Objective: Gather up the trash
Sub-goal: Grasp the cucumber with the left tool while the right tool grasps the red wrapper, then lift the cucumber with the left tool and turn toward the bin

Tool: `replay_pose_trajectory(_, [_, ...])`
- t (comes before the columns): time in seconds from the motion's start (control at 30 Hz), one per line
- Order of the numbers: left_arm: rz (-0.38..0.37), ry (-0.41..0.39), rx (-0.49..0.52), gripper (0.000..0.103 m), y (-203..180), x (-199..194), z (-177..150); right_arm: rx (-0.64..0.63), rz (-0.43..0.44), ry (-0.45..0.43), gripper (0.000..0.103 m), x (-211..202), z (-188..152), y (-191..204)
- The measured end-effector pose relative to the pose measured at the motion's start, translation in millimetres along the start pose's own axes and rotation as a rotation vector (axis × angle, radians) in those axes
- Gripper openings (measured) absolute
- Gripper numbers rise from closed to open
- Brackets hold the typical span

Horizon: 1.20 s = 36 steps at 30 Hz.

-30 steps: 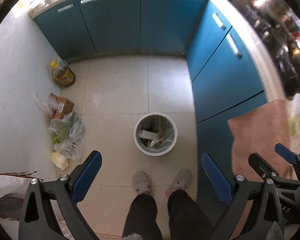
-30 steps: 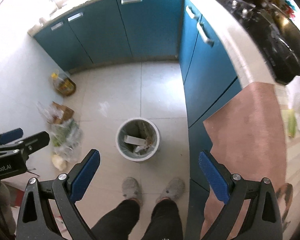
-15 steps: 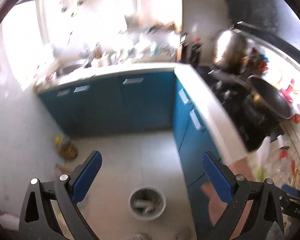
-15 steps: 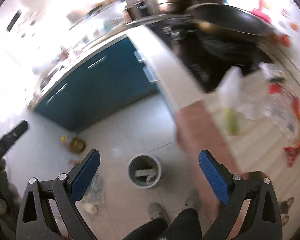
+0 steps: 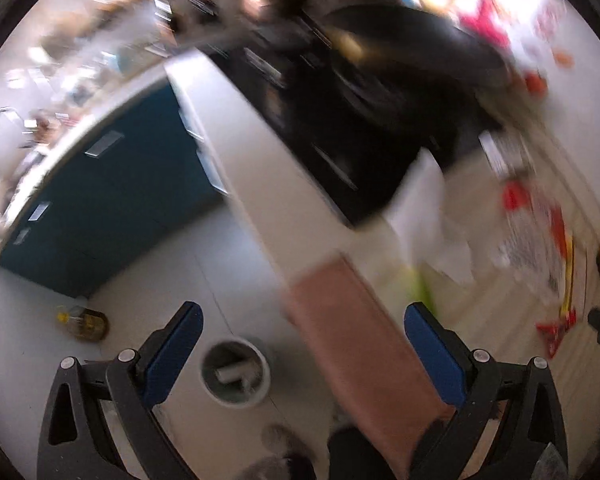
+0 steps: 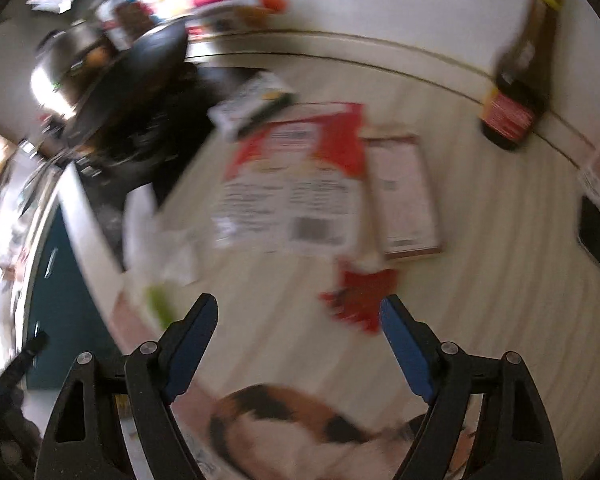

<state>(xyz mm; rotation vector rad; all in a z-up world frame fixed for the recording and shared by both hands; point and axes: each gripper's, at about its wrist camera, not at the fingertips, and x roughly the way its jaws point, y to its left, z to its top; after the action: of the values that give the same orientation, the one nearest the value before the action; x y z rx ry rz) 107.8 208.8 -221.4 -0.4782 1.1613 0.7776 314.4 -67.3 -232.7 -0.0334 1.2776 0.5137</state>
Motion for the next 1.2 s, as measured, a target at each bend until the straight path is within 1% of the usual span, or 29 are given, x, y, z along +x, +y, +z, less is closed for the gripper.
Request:
replay_pose_trajectory(0.03, [-0.012, 0.042, 0.014, 0.102, -12.6, 12.9, 2.5, 0.024, 0.001, 0.011, 0.085, 8.0, 3.1, -12.3])
replay_pose_trajectory(0.07, [-0.043, 0.109, 0.028, 0.102, -29.0, 36.2, 5.4, 0.036, -0.002, 0.017, 0.085, 12.9, 3.9, -17.1])
replay_pose_trajectory(0.17, [-0.100, 0.236, 0.054, 0.100, -60.6, 80.5, 9.4, 0.087, 0.003, 0.049, 0.085, 30.4, 4.0, -35.0])
replay_pose_trajectory(0.2, [-0.102, 0.255, 0.055, 0.099, -66.2, 89.8, 10.2, 0.106, 0.001, 0.068, 0.085, 38.0, 2.6, -40.3])
replay_pose_trajectory(0.3, [-0.117, 0.286, 0.054, 0.098, -79.9, 110.8, 13.8, 0.124, 0.007, 0.099, 0.085, 57.9, -0.3, -45.1])
replay_pose_trajectory(0.33, [-0.100, 0.277, 0.058, 0.097, -82.3, 111.6, 15.2, 0.125, 0.009, 0.108, 0.085, 62.5, -1.4, -44.4])
replay_pose_trajectory(0.37, [-0.094, 0.248, 0.073, 0.092, -86.5, 109.2, 16.9, 0.125, 0.010, 0.114, 0.085, 67.6, -0.8, -45.5])
replay_pose_trajectory(0.4, [-0.088, 0.231, 0.087, 0.081, -88.7, 106.4, 17.3, 0.124, 0.008, 0.119, 0.085, 72.6, -1.5, -44.8])
replay_pose_trajectory(0.43, [-0.089, 0.204, 0.106, 0.072, -90.9, 100.9, 17.5, 0.123, 0.010, 0.119, 0.085, 76.4, -1.5, -43.1])
replay_pose_trajectory(0.47, [-0.093, 0.189, 0.120, 0.048, -92.2, 96.0, 17.5, 0.122, 0.009, 0.118, 0.085, 80.1, -1.4, -42.1])
replay_pose_trajectory(0.5, [-0.095, 0.176, 0.137, 0.018, -94.0, 90.8, 16.9, 0.118, 0.000, 0.119, 0.085, 83.6, -0.2, -39.5])
replay_pose_trajectory(0.53, [-0.085, 0.178, 0.155, 0.017, -95.5, 87.3, 15.0, 0.116, -0.009, 0.123, 0.085, 86.8, 0.6, -38.1])
replay_pose_trajectory(0.57, [-0.081, 0.179, 0.163, 0.017, -96.0, 85.7, 13.1, 0.116, -0.009, 0.129, 0.081, 91.8, 0.1, -36.3])
replay_pose_trajectory(0.6, [-0.077, 0.176, 0.173, 0.016, -96.2, 83.1, 9.3, 0.108, -0.020, 0.123, 0.068, 92.4, 0.7, -34.2])
replay_pose_trajectory(0.63, [-0.065, 0.170, 0.182, 0.016, -95.8, 80.4, 4.1, 0.086, -0.030, 0.108, 0.057, 91.5, 0.7, -29.5])
replay_pose_trajectory(0.67, [-0.058, 0.171, 0.187, 0.016, -97.0, 79.5, -1.0, 0.066, -0.041, 0.112, 0.050, 92.4, 0.9, -25.6])
replay_pose_trajectory(0.7, [-0.058, 0.169, 0.187, 0.016, -95.3, 76.9, -7.5, 0.054, -0.051, 0.107, 0.040, 92.9, 1.1, -22.8])
replay_pose_trajectory(0.73, [-0.055, 0.168, 0.186, 0.016, -92.9, 73.3, -16.1, 0.053, -0.038, 0.109, 0.037, 94.1, 0.5, -21.7])
replay_pose_trajectory(0.77, [-0.054, 0.173, 0.183, 0.016, -89.4, 72.4, -21.6, 0.050, -0.044, 0.108, 0.034, 94.3, 0.9, -21.2])
replay_pose_trajectory(0.8, [-0.055, 0.176, 0.181, 0.016, -86.4, 71.6, -23.8, 0.037, -0.054, 0.107, 0.029, 94.9, 0.0, -19.0])
replay_pose_trajectory(0.83, [-0.056, 0.178, 0.178, 0.016, -85.4, 70.8, -28.1, 0.029, -0.057, 0.108, 0.026, 95.3, -0.3, -17.9])
replay_pose_trajectory(0.93, [-0.053, 0.172, 0.186, 0.016, -84.0, 67.0, -41.1, 0.017, -0.066, 0.104, 0.026, 95.4, -1.3, -15.7])
replay_pose_trajectory(1.03, [-0.051, 0.170, 0.200, 0.016, -94.1, 68.4, -44.1, 0.011, -0.073, 0.096, 0.025, 95.9, -4.3, -13.1])
replay_pose_trajectory(1.07, [-0.053, 0.169, 0.203, 0.016, -94.8, 66.8, -46.4, 0.014, -0.067, 0.097, 0.025, 95.7, -4.9, -12.7])
replay_pose_trajectory(1.13, [-0.058, 0.161, 0.203, 0.016, -97.0, 59.7, -49.8, 0.038, -0.027, 0.099, 0.025, 90.8, -9.8, -15.9])
replay_pose_trajectory(1.2, [-0.063, 0.144, 0.204, 0.016, -92.0, 54.2, -44.9, 0.032, -0.008, 0.091, 0.024, 84.7, -13.9, -13.7])
